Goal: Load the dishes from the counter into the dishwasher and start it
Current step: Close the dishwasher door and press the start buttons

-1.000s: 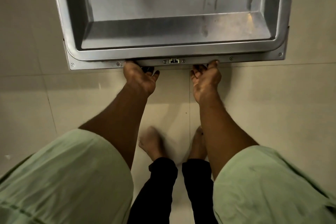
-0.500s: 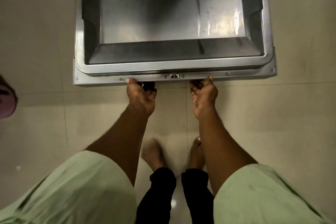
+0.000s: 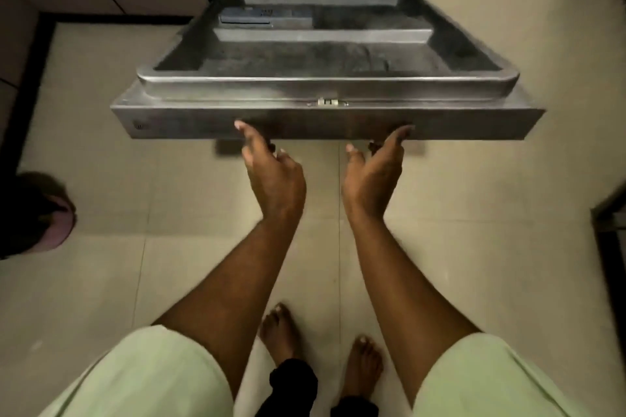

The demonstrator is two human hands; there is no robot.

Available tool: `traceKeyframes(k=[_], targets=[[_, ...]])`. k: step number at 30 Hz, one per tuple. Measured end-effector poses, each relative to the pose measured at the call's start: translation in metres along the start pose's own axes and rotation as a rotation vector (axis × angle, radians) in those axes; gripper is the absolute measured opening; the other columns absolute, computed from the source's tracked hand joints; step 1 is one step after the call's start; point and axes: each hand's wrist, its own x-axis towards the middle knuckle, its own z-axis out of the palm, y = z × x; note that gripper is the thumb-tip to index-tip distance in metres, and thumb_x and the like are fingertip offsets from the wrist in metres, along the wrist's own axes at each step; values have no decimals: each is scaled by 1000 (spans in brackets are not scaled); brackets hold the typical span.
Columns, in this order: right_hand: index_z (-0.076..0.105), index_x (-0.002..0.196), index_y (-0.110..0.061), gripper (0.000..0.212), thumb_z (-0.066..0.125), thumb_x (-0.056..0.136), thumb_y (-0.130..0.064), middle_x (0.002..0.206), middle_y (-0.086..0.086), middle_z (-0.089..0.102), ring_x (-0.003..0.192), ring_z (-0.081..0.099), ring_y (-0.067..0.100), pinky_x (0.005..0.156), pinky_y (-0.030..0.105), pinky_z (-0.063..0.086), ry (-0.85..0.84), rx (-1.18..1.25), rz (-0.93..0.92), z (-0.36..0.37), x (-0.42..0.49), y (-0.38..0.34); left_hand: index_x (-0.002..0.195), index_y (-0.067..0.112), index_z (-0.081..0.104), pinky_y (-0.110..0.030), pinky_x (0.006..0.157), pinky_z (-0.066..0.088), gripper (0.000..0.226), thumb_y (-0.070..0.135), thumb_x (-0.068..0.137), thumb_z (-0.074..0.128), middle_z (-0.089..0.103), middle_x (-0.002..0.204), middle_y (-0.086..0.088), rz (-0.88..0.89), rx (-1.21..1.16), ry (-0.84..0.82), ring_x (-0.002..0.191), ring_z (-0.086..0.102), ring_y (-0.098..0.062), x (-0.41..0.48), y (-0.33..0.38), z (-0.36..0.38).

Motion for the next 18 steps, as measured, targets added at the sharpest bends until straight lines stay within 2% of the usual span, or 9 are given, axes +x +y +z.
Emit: traceKeyframes(k=[2, 3, 5, 7, 8, 11, 13, 15, 18], targets=[[22, 153, -1, 76, 66, 91, -8, 123, 19, 59, 109, 61, 30, 91, 31, 50, 88, -155, -266, -9, 18, -11, 159, 15, 8, -15, 88, 36, 76, 7, 99, 54, 46, 139, -12, 182, 173, 10, 114, 51, -16, 16, 14, -13], [30, 149, 1, 69, 66, 91, -6, 115, 20, 63, 100, 63, 32, 85, 37, 54, 157, -223, -396, -13, 32, -14, 158, 17, 14, -21, 84, 40, 72, 10, 99, 55, 48, 133, -13, 265, 265, 49, 109, 52, -20, 27, 22, -20], [48, 139, 3, 52, 66, 90, -5, 101, 17, 66, 86, 64, 31, 73, 39, 57, 296, -342, -628, -23, 62, -24, 151, 20, 39, -38, 77, 46, 54, 16, 99, 54, 52, 121, -15, 444, 399, 186, 103, 53, -31, 52, 37, -34], [59, 128, 2, 40, 67, 90, -9, 95, 14, 67, 84, 63, 29, 72, 37, 57, 412, -439, -814, -31, 92, -41, 133, 20, 62, -44, 72, 48, 34, 20, 100, 52, 56, 114, -16, 605, 427, 337, 98, 54, -36, 79, 55, -41], [63, 124, 0, 37, 68, 90, -12, 95, 12, 68, 86, 61, 28, 74, 36, 55, 454, -461, -874, -34, 103, -48, 126, 20, 66, -45, 72, 48, 29, 22, 101, 50, 58, 114, -16, 677, 438, 401, 98, 55, -37, 90, 63, -43], [66, 119, -4, 29, 66, 93, -17, 93, 10, 65, 89, 51, 23, 75, 34, 50, 585, -418, -1017, -36, 136, -78, 122, 21, 68, -45, 80, 46, 31, 15, 99, 48, 60, 121, -15, 839, 445, 541, 106, 57, -36, 122, 91, -44], [63, 119, -3, 27, 60, 97, -19, 100, 13, 63, 94, 52, 25, 78, 35, 52, 556, -283, -1055, -35, 155, -97, 127, 18, 65, -50, 95, 44, 39, 8, 92, 53, 59, 126, -17, 884, 463, 527, 116, 56, -37, 139, 107, -45], [61, 119, -2, 27, 56, 99, -20, 107, 14, 63, 100, 53, 23, 82, 33, 54, 515, -146, -1077, -33, 176, -119, 132, 18, 62, -55, 111, 34, 43, 8, 91, 58, 58, 130, -17, 901, 469, 515, 124, 52, -37, 159, 126, -46], [64, 121, -4, 27, 59, 98, -15, 110, 11, 64, 105, 50, 21, 86, 32, 52, 613, -182, -1170, -24, 206, -145, 132, 18, 61, -58, 107, 38, 38, 19, 94, 58, 59, 129, -14, 983, 413, 529, 119, 54, -36, 190, 153, -49]])
